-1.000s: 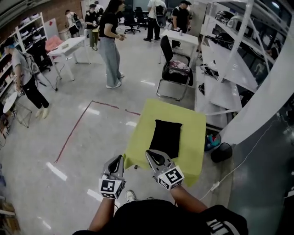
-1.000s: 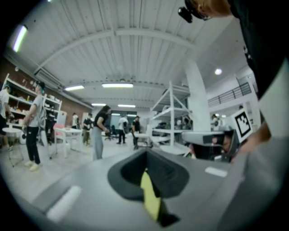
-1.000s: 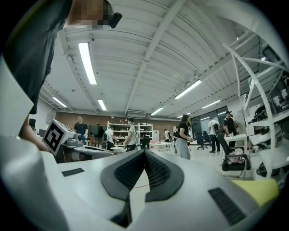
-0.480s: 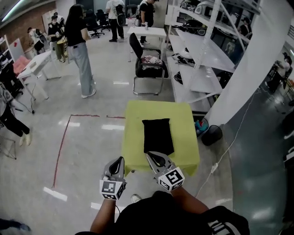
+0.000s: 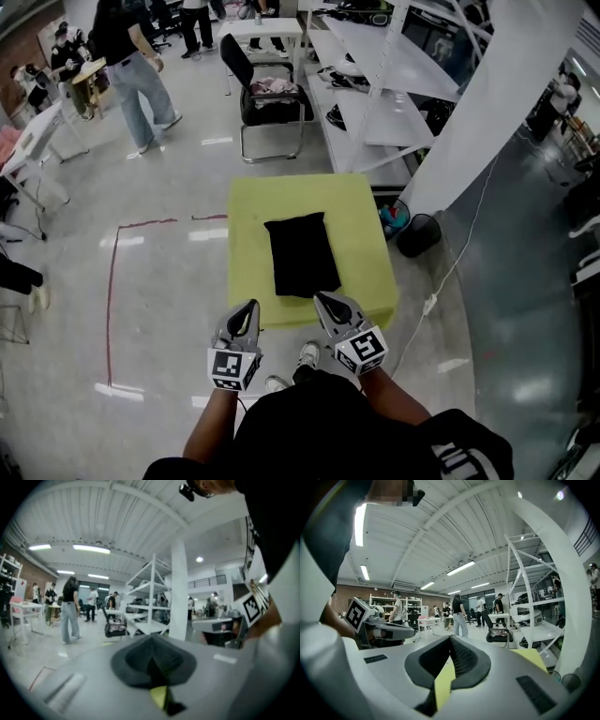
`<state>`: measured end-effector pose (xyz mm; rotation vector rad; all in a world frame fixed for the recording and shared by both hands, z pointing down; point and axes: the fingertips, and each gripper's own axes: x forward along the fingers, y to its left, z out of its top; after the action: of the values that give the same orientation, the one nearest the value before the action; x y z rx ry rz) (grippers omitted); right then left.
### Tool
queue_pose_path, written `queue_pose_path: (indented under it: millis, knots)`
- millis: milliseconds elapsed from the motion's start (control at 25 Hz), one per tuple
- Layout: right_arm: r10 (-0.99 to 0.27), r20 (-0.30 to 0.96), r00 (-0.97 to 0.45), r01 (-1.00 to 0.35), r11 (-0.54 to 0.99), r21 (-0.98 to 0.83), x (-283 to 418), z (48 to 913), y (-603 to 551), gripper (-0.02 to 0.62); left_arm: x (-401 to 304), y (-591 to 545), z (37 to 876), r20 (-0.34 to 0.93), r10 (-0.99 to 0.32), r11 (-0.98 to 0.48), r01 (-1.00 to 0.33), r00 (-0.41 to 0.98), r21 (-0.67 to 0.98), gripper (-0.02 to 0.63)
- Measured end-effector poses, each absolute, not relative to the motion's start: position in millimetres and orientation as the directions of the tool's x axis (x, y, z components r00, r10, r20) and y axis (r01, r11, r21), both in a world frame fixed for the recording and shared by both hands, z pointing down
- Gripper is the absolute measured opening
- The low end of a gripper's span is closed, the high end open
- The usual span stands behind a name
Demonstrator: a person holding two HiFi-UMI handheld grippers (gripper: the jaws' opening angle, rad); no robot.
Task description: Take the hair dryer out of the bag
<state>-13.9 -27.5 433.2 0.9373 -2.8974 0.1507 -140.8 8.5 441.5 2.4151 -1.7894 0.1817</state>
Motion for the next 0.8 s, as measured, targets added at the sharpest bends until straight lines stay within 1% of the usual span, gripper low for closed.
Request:
queue_pose_path:
  millis: [200, 360, 600, 800]
  knots:
    - [-0.602, 0.131, -0.788, -0.613, 0.786, -0.081, 6, 448, -66, 0.006, -120, -24, 461, 0.227, -0.917, -0.331, -0.943, 0.327, 0.022, 0.006]
    - [-0.596, 0.145, -0.790, -0.611, 0.785, -0.102, 13, 461, -89, 0.006, -104, -46, 476, 0.276, -0.899, -0.355, -0.935, 0.341, 0.002, 0.006]
    - [-0.583, 0.182, -0.792, -0.607, 0.784, -0.131, 17, 492, -111, 0.006, -94, -73, 506, 0.335, -0.890, -0.356, -0.930, 0.308, -0.090, 0.006]
    - [-0.600, 0.235, -0.764, -0.640, 0.750, -0.166, 14, 510, -108, 0.006, -86, -70, 525, 0.411, -0.835, -0.424, -0.904, 0.367, -0.053, 0.006]
